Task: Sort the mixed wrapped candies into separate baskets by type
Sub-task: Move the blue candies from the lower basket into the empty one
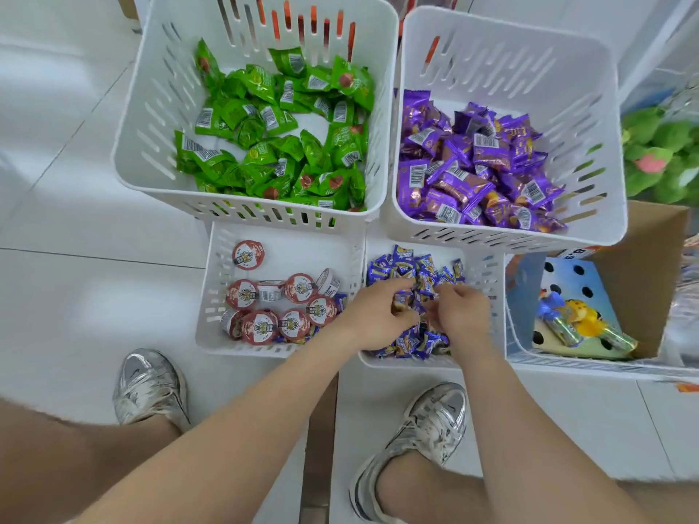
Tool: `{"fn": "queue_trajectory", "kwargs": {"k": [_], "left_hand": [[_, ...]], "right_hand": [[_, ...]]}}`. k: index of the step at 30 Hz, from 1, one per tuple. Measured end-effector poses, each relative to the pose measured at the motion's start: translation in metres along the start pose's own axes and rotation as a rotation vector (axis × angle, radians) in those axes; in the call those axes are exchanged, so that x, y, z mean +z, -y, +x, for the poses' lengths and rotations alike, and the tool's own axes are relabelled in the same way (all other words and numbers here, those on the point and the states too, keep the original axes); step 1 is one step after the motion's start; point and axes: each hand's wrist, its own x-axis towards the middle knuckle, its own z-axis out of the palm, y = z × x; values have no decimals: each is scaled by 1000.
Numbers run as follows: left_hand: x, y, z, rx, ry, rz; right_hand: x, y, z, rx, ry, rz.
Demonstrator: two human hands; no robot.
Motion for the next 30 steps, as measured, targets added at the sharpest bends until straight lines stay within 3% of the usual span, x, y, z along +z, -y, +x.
{"fn": "queue_trajectory", "kwargs": {"k": [2, 6, 8, 10, 13, 16, 20, 26, 28, 30], "left_hand": [[-3, -2, 0, 50, -54, -71], [-27, 21, -6, 45, -557, -138], [-40, 44, -10, -40, -724, -33], [-48, 74, -13, -76, -620, 295], [-48, 115, -7, 99, -261, 807], [-48, 129, -2, 284, -79, 982], [-57, 144, -1, 210, -103, 1135], [-79, 159, 6, 38, -324, 1192], [-85, 164, 6, 5, -367, 1167], [-94, 170, 1, -7, -382, 1109]], "right_hand": [[-2, 0, 2, -75, -61, -53], [11, 5, -12, -257, -67, -170], [24, 8, -24, -382, -26, -227], [37, 7, -36, -516, 35, -318], [60, 2, -48, -726, 132, -429], [77, -6, -53, -976, 147, -668], [84, -14, -46, -1300, 169, -992], [96, -3, -44, -1492, 282, -1160], [107, 3, -53, -1466, 432, -1331], [121, 6, -64, -1288, 547, -1526]]}}
